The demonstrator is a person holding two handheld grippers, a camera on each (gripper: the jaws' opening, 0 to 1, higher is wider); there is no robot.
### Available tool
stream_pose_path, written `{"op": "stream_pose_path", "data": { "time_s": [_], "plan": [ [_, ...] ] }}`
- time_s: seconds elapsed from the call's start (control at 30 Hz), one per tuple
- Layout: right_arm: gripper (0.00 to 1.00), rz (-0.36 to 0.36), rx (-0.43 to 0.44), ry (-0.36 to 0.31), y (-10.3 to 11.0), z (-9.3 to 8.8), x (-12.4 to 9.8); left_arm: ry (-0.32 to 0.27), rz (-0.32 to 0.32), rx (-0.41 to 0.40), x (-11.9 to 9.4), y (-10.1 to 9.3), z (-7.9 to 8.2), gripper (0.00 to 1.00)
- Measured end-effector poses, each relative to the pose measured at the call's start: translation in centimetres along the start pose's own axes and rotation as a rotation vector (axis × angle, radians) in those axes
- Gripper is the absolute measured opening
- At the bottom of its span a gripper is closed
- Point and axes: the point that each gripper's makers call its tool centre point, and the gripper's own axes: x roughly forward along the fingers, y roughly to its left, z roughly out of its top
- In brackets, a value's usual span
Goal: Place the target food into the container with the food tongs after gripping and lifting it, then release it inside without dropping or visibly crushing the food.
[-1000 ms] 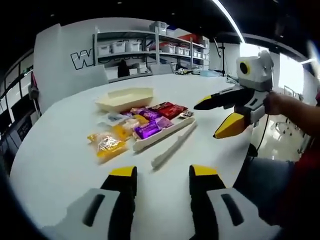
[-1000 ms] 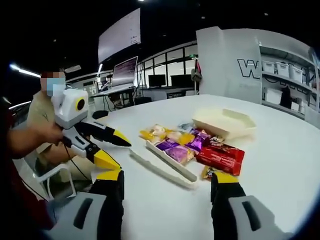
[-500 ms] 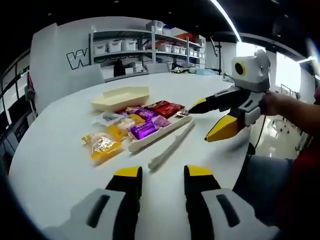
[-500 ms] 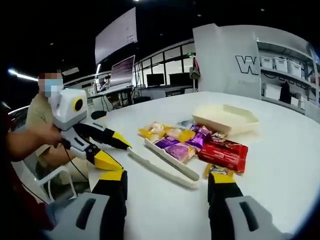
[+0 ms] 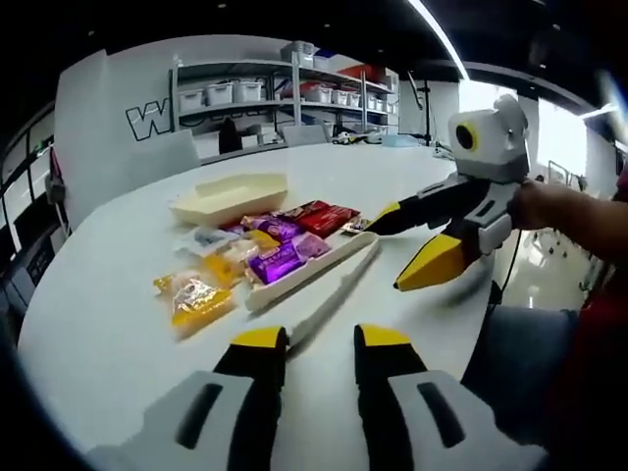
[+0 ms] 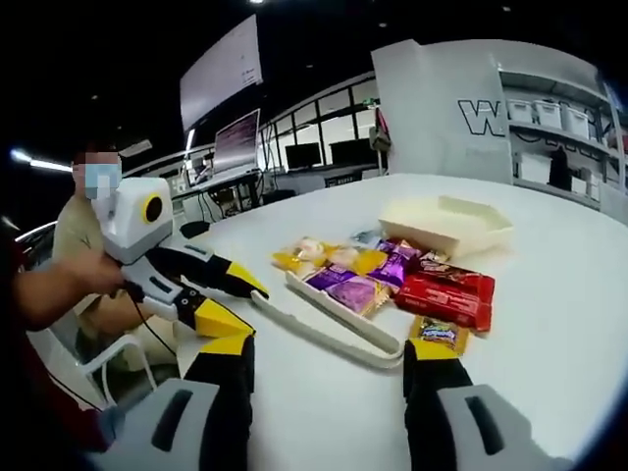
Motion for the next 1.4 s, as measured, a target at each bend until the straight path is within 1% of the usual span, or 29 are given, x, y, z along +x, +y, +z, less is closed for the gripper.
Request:
{"op": "stream_pose_path", "data": {
  "time_s": [0.1, 0.17, 0.4, 0.63, 0.77, 0.97, 1.17, 1.33, 1.4],
  "plan": [
    [0.59, 0.002, 0.021, -0.003, -0.11, 0.03, 0.02, 0.002, 0.000, 0.008, 0.00, 0.00, 0.06, 0.26],
    [0.58, 0.003, 0.031, -0.006, -0.12, 0.08, -0.02, 0.001, 0.004, 0.038, 0.02, -0.01, 0.17, 0.25],
    [0.57, -0.001, 0.033, -0.004, -0.13, 0.08, -0.11, 0.002, 0.004, 0.057, 0.16, -0.04, 0.36, 0.24],
    [0.56, 0.003, 0.050, -0.009, -0.19, 0.13, -0.23, -0.004, 0.007, 0.073, -0.05, -0.06, 0.39, 0.18],
    [0.55, 0.004, 0.056, -0.009, -0.18, 0.13, -0.25, 0.001, -0.002, 0.077, -0.18, -0.19, 0.40, 0.10],
    [0.56, -0.001, 0.038, -0.005, -0.02, 0.06, -0.23, 0.001, -0.018, 0.084, 0.29, -0.29, 0.44, 0.11],
    [0.58, -0.002, 0.042, -0.001, 0.07, 0.05, -0.24, 0.003, -0.033, 0.090, 0.56, -0.48, 0.60, 0.11],
    [0.56, -0.003, 0.049, -0.010, -0.11, 0.13, -0.28, -0.043, -0.061, 0.104, 0.32, -0.78, 0.46, 0.09],
    [0.54, -0.004, 0.042, -0.011, -0.14, 0.13, -0.28, -0.043, -0.072, 0.103, 0.25, -0.91, 0.48, 0.08]
  ]
}}
